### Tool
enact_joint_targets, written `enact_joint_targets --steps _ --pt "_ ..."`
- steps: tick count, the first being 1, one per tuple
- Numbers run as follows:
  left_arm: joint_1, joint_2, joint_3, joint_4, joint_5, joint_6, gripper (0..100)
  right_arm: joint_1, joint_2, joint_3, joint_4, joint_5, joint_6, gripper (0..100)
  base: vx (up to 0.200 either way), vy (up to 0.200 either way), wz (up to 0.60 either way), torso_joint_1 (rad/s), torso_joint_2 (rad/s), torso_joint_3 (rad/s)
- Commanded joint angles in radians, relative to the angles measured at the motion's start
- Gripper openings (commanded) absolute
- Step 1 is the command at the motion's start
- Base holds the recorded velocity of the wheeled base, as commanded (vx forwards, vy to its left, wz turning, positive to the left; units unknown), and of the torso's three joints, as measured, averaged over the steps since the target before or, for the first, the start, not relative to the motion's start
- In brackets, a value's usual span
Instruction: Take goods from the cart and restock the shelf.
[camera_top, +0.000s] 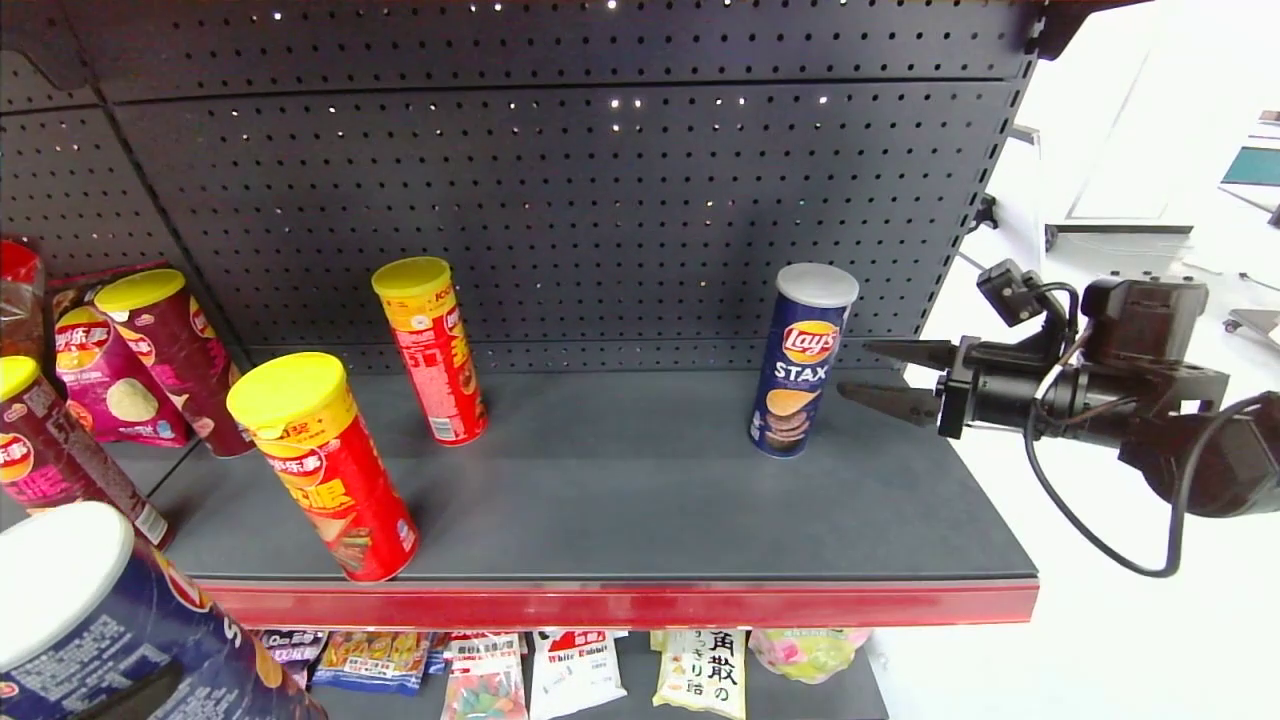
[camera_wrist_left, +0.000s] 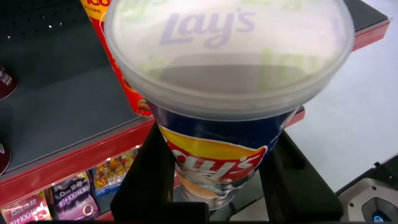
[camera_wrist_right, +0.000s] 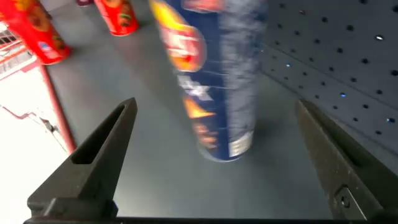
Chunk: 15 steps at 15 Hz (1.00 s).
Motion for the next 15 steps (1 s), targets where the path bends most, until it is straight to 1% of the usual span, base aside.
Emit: enact_joint_targets --steps 1,3,6,9,12,15 --pt "0.000 0.035 -0.027 -0.001 0.012 -0.001 0 -0.029 0.105 -0.070 -0.001 0.030 -0.018 100 0.000 0.000 0.00 0.000 0.00 0.000" --pt "0.000 0.035 -0.033 -0.001 0.014 0.000 0 -0.045 0.126 -0.092 -0.001 0.062 -0.030 100 0.000 0.000 0.00 0.000 0.00 0.000" --pt "0.000 0.029 -0.033 -0.001 0.015 0.002 0 -0.042 0.126 -0.107 -0.001 0.085 -0.029 100 0.000 0.000 0.00 0.000 0.00 0.000" --pt "0.000 0.012 -0.025 0.002 0.015 0.005 0 -0.026 0.137 -0.138 -0.001 0.088 -0.029 100 0.000 0.000 0.00 0.000 0.00 0.000" --pt "0.000 0.009 -0.024 0.003 0.015 0.005 0 -0.008 0.141 -0.141 -0.001 0.086 -0.029 100 0.000 0.000 0.00 0.000 0.00 0.000" --pt "0.000 0.009 -0.025 0.003 0.015 0.008 0 0.004 0.166 -0.179 0.001 0.088 -0.027 100 0.000 0.000 0.00 0.000 0.00 0.000"
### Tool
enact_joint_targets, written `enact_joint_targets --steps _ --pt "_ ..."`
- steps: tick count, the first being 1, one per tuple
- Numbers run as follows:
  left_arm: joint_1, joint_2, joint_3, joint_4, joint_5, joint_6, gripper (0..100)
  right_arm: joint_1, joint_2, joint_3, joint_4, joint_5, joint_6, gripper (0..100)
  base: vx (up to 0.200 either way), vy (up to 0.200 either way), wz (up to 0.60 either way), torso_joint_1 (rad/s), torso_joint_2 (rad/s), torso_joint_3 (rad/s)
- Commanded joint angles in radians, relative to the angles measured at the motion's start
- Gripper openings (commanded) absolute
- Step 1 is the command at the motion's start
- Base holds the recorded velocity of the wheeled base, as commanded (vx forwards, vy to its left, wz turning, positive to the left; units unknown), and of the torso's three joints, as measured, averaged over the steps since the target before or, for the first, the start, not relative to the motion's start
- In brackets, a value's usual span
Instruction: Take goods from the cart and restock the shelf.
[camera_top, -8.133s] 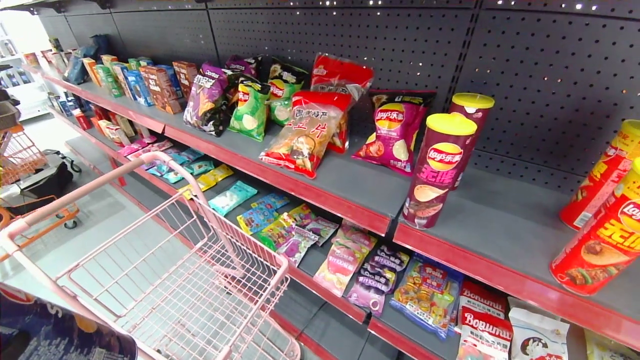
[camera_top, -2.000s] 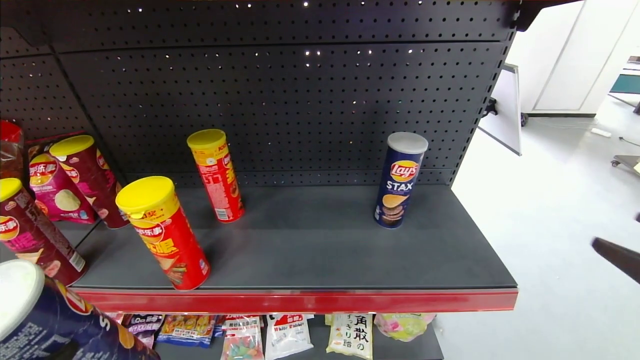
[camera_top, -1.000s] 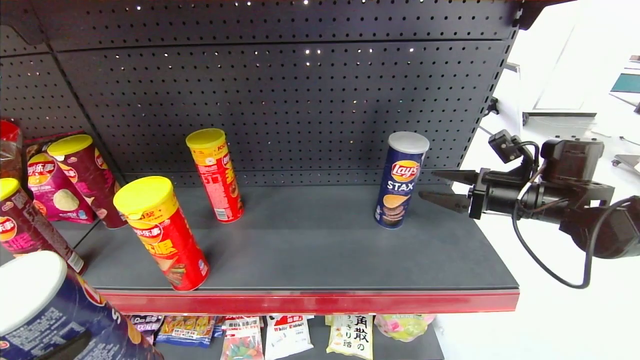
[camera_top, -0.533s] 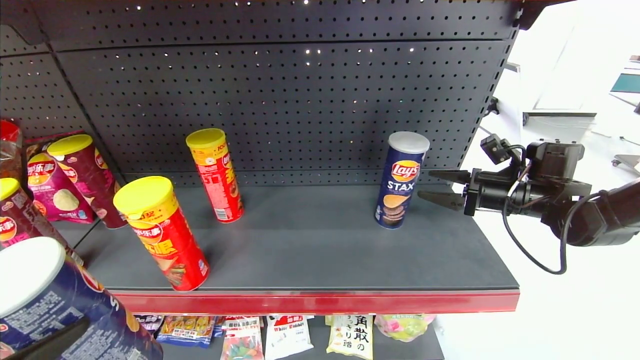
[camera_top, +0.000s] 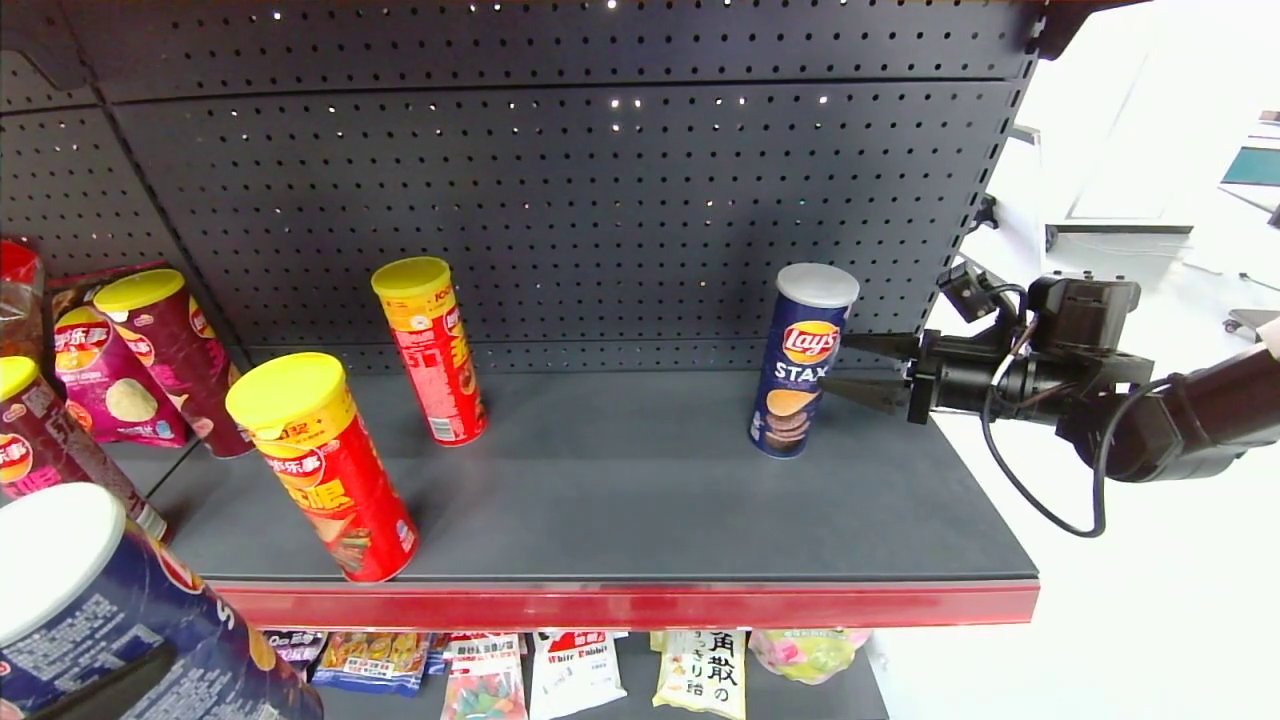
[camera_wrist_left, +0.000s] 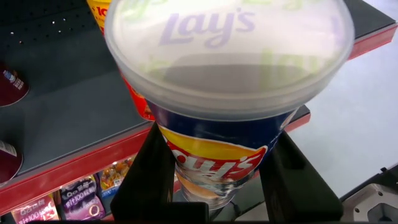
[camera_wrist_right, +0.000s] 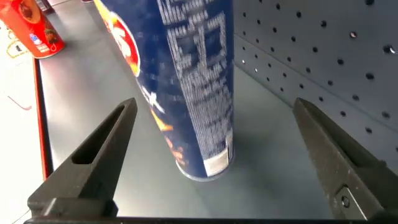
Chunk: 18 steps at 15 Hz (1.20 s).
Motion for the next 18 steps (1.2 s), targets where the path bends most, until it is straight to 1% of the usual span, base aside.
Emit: enact_joint_targets --steps 1,12,15,16,18 --pt "0.000 -0.003 -0.001 0.000 0.000 0.001 0 0.013 0.014 -0.026 0.000 0.000 0.002 100 0.000 0.000 0.00 0.000 0.00 0.000" --pt "0.000 -0.009 -0.001 0.000 0.012 0.001 0 0.097 0.026 -0.040 0.000 -0.015 0.000 100 0.000 0.000 0.00 0.000 0.00 0.000" --pt "0.000 -0.019 0.002 0.000 0.012 0.001 0 0.105 0.048 -0.087 0.000 -0.020 0.000 100 0.000 0.000 0.00 0.000 0.00 0.000" --pt "0.000 -0.023 0.002 0.002 0.012 0.001 0 0.105 0.057 -0.098 -0.002 -0.020 -0.003 0 0.000 0.000 0.00 0.000 0.00 0.000" --pt "0.000 -0.023 0.003 0.002 0.014 0.001 0 0.115 0.063 -0.109 -0.002 -0.021 -0.001 0 0.000 0.000 0.00 0.000 0.00 0.000"
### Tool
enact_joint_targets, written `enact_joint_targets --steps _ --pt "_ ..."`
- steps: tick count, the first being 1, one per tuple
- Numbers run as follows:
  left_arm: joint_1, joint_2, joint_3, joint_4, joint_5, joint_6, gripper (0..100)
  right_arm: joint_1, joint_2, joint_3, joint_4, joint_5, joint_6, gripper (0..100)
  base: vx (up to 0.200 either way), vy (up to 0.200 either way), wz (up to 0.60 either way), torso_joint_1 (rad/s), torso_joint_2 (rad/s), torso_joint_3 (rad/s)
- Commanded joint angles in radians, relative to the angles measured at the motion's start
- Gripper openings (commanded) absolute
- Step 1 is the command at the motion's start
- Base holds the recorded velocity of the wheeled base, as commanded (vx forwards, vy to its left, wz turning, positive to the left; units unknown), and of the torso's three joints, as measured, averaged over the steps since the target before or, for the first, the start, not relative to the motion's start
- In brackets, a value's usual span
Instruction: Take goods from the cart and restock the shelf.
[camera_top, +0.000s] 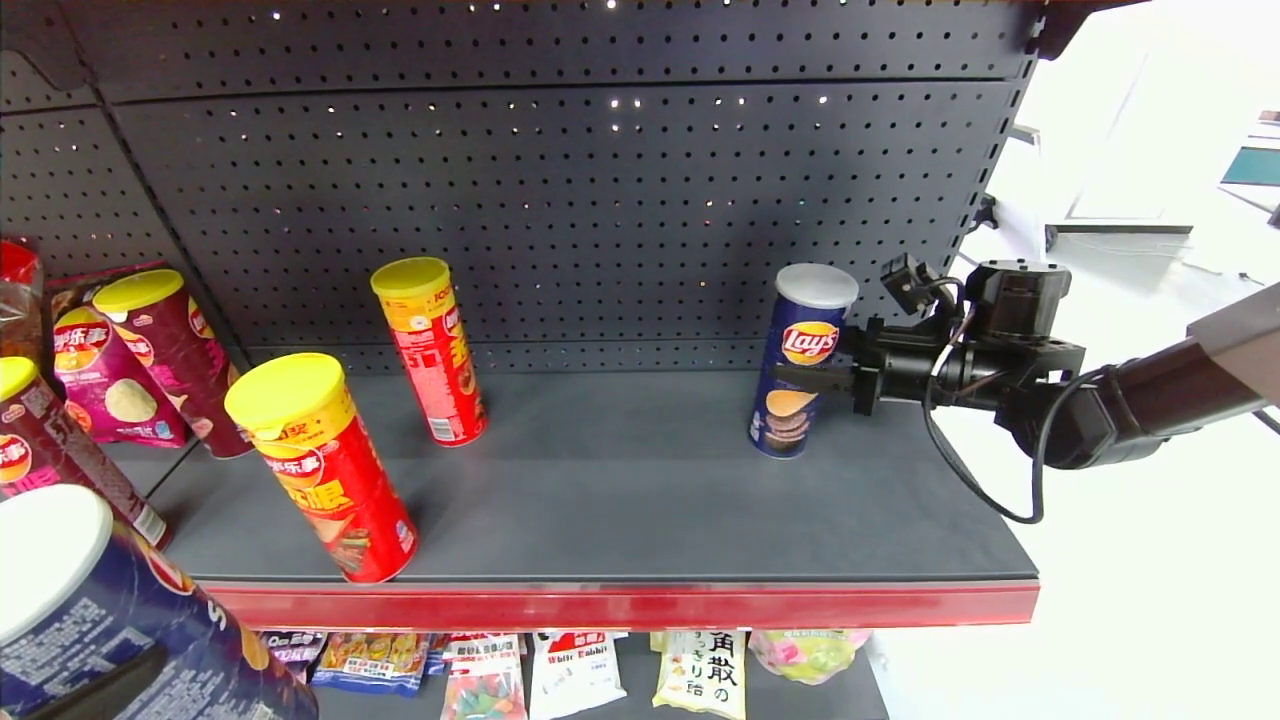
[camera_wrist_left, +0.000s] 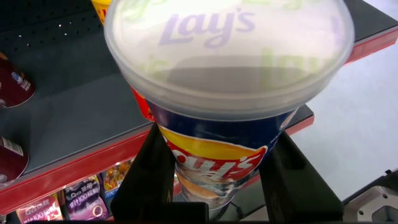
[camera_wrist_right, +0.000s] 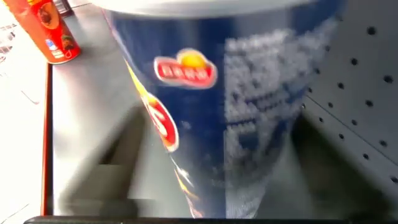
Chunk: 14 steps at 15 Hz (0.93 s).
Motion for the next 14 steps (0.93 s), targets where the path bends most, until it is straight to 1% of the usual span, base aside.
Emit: enact_joint_targets --steps 1,5,9,14 --pt "0.000 -0.003 0.001 0.000 0.000 0.000 0 0.006 0.003 0.004 -0.001 0.000 0.001 0 0.000 0.000 0.00 0.000 0.00 0.000" --pt "0.000 -0.003 0.002 0.000 0.005 0.000 0 0.008 -0.037 0.061 -0.022 0.002 -0.014 0 0.000 0.000 0.00 0.000 0.00 0.000" --pt "-0.002 0.003 0.008 0.000 0.003 0.000 0 0.023 -0.153 0.196 -0.024 0.005 -0.016 0 0.000 0.000 0.00 0.000 0.00 0.000" --pt "-0.002 0.002 0.007 -0.001 0.003 0.000 0 0.086 -0.232 0.297 -0.036 0.004 -0.016 0 0.000 0.000 0.00 0.000 0.00 0.000"
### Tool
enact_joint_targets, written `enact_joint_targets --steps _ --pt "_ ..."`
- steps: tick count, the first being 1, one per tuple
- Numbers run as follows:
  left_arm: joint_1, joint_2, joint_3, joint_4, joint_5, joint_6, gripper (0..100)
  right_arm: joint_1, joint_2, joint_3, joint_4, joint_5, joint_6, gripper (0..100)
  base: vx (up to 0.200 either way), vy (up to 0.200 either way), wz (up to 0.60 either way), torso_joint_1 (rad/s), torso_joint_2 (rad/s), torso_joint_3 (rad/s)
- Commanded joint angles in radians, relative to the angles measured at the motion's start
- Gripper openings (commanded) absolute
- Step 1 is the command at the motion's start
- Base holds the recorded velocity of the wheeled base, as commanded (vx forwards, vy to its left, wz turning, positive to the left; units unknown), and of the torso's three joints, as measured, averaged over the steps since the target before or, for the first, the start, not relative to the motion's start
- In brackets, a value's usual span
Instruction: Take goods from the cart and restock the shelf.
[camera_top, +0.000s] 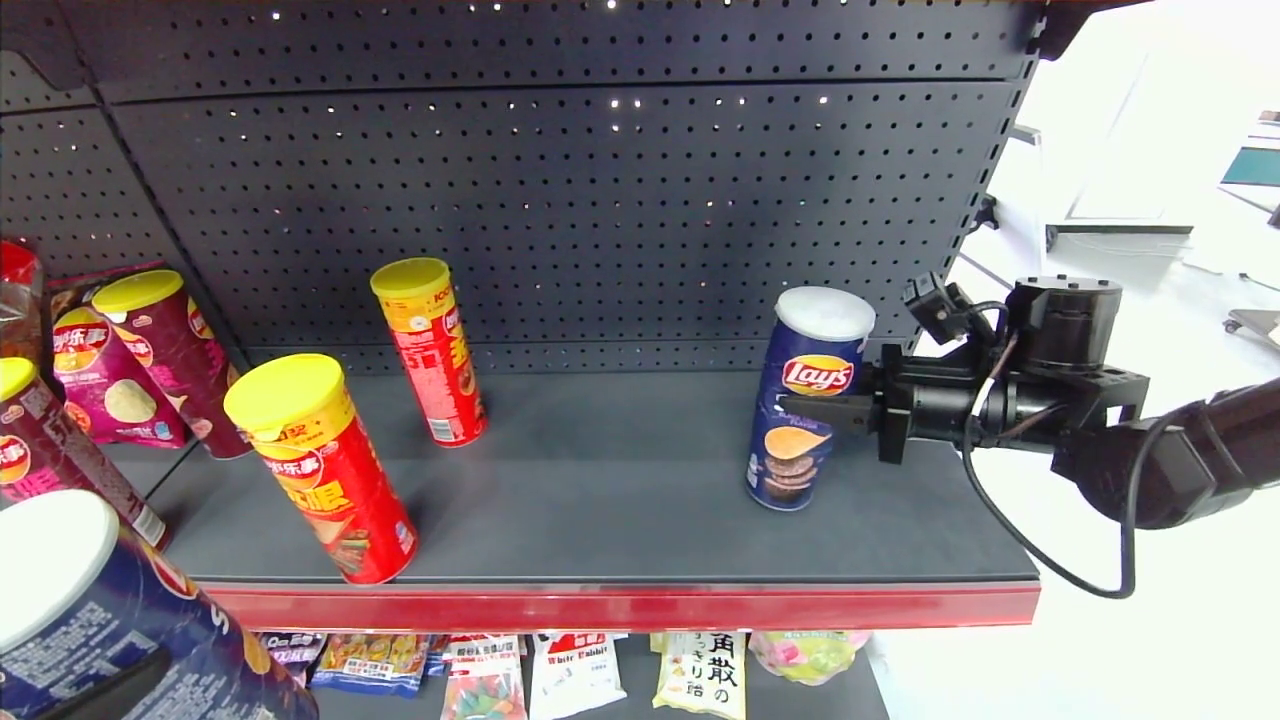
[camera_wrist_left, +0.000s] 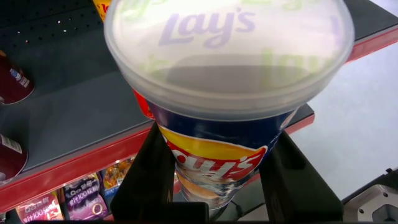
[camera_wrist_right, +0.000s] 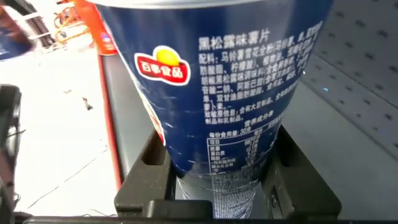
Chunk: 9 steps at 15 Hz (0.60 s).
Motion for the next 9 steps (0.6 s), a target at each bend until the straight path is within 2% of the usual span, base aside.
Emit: enact_joint_targets --steps 1,3,9 --pt "0.000 0.001 -0.003 -0.001 -0.001 0.000 0 0.025 -0.041 0.060 -0.021 0.000 -0.004 0 0.000 0.000 0.00 0.000 0.00 0.000" --pt "0.000 -0.002 -0.003 -0.001 -0.001 0.000 0 0.033 -0.037 0.102 -0.059 0.006 -0.025 0 0.000 0.000 0.00 0.000 0.00 0.000" --pt "0.000 -0.005 -0.006 -0.002 -0.001 0.000 0 0.073 -0.041 0.120 -0.061 0.008 -0.050 0 0.000 0.000 0.00 0.000 0.00 0.000"
